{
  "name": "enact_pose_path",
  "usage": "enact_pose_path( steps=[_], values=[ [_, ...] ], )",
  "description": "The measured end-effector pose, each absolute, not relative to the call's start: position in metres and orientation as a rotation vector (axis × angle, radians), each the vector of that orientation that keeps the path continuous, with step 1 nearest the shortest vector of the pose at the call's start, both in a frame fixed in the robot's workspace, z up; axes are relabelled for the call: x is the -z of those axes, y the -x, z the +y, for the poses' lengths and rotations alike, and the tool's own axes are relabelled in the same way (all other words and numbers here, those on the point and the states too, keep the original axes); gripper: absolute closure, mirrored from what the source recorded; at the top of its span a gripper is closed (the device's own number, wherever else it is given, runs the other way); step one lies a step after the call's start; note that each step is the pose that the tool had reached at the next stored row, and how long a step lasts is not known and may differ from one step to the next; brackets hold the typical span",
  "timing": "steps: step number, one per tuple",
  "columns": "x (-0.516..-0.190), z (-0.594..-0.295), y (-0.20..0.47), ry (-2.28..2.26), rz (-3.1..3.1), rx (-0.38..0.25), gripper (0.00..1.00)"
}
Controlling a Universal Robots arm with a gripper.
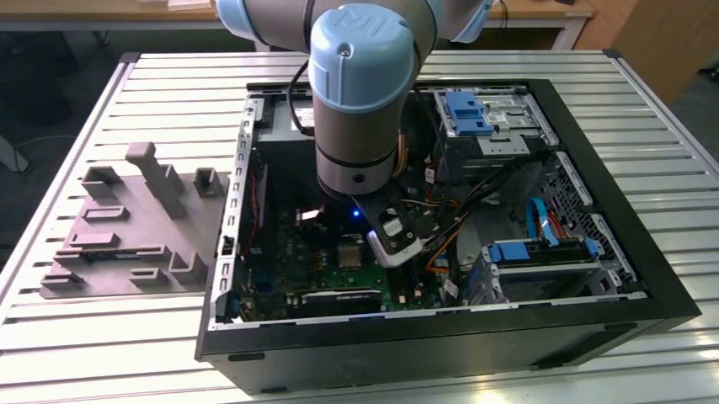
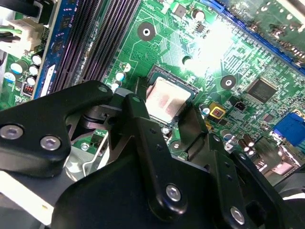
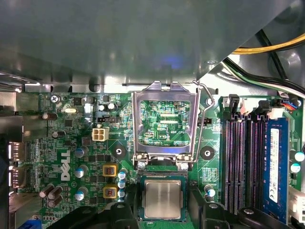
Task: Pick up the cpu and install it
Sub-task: 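Place the cpu into insertion slot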
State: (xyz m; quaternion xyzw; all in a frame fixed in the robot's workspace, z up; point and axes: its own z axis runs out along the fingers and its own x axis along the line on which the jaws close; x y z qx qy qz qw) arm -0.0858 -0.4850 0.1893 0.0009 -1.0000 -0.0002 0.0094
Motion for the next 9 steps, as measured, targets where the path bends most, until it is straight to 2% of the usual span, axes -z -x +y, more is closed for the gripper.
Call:
enact_pose_path(
  steps=[9],
  values=[
    [-0.208,-0.485,0.086,-0.003,-3.123,0.001,0.48]
  ],
)
